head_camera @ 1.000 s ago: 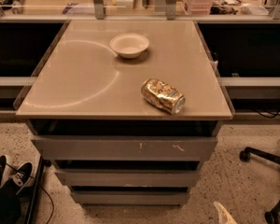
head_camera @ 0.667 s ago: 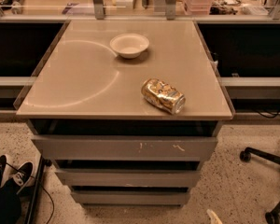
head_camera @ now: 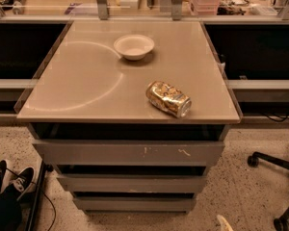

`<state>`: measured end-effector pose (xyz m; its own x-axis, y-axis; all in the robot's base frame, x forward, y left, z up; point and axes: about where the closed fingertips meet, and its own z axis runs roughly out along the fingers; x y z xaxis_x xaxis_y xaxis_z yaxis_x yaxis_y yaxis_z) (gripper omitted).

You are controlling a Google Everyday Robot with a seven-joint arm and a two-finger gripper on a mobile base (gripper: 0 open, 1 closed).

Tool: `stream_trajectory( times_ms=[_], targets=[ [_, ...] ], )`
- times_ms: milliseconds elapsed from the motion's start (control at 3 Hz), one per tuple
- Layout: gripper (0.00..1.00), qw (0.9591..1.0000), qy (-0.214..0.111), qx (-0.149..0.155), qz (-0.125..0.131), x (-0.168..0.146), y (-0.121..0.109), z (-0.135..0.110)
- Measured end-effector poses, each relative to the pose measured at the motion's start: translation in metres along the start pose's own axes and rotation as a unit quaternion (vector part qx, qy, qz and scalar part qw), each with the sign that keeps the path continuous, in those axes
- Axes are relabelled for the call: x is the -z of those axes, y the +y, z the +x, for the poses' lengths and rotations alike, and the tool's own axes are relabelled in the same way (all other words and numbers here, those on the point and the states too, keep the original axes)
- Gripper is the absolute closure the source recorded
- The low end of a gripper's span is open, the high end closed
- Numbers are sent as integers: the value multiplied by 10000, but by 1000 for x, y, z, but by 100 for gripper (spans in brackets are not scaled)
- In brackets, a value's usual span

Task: Open middle drawer

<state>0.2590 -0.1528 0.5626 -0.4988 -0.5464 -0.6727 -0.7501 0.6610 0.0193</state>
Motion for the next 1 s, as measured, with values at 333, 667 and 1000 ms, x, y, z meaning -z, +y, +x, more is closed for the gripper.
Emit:
stream_trajectory(
  times_ms=[333,667,1000],
  targets=[
    [0,9989,-422,164,124,0,-33,3],
    [0,9930,-1098,432,-51,-23,-75,-7],
    [0,9853,-1616,245,-488,-64,-89,1]
  ],
)
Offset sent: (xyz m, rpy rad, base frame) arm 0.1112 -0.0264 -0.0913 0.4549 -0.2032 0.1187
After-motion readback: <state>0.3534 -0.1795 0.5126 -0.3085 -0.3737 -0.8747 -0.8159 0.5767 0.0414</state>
